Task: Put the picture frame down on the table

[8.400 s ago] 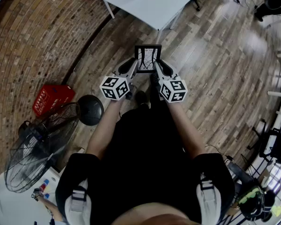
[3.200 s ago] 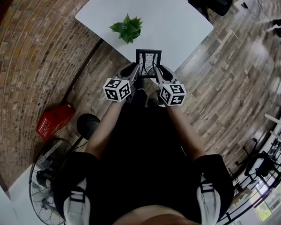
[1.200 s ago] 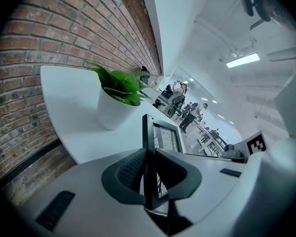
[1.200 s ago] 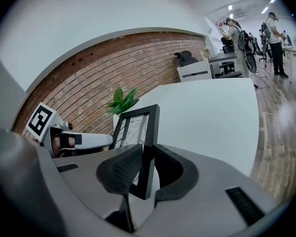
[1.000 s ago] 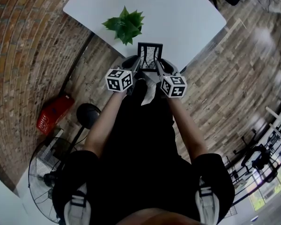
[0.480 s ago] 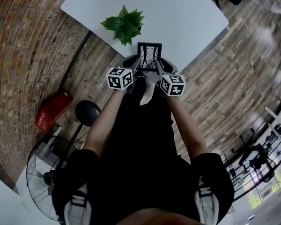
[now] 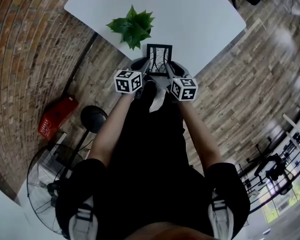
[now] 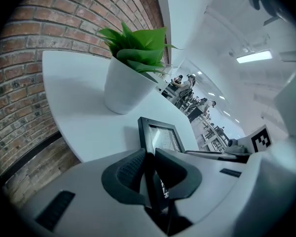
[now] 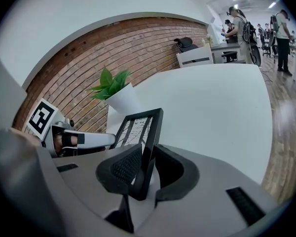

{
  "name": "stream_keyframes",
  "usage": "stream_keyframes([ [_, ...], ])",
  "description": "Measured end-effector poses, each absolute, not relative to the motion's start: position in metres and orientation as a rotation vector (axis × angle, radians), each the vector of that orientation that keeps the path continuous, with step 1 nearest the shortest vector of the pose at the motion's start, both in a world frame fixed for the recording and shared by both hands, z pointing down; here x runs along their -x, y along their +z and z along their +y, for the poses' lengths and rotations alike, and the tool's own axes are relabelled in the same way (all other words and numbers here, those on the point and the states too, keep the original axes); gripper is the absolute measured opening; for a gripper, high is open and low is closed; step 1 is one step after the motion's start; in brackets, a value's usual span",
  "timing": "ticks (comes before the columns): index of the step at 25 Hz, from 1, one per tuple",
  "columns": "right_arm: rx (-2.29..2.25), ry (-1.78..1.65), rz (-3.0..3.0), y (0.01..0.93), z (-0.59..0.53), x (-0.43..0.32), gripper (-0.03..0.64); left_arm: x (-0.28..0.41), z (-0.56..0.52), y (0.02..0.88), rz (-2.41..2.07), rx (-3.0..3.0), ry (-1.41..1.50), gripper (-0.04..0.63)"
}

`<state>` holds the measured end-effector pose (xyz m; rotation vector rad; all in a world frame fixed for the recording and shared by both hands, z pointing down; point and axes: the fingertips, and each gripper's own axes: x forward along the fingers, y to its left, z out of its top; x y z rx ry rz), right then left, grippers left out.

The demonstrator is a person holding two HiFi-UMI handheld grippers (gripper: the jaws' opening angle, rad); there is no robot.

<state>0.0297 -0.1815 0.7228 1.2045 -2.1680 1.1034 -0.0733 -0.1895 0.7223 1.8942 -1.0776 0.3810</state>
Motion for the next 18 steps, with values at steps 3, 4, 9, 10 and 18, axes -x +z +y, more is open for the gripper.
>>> stream_keyframes([
  [3,-1.200,1.105,-2.157,0.727,-0.182,-0.031,0.086,0.072,-0.191,0.725,-1.077,-1.895,0.389,0.075],
  [4,-1.198,1.103,-2.152,0.728,-0.183,-0.031,0.086,0.072,-0.191,0.726,-1.077,-1.896,0.391,0.075],
  [9,-1.180,1.074,-2.131,0.731,-0.184,-0.028,0.089,0.074,-0.191,0.730,-1.078,-1.887,0.405,0.075],
  [10,-1.178,1.072,-2.123,0.732,-0.184,-0.028,0.089,0.074,-0.190,0.731,-1.075,-1.884,0.406,0.075],
  [18,-1.191,1.096,-2.097,0.734,-0.186,-0.027,0.092,0.074,-0.191,0.729,-1.058,-1.863,0.357,0.075],
])
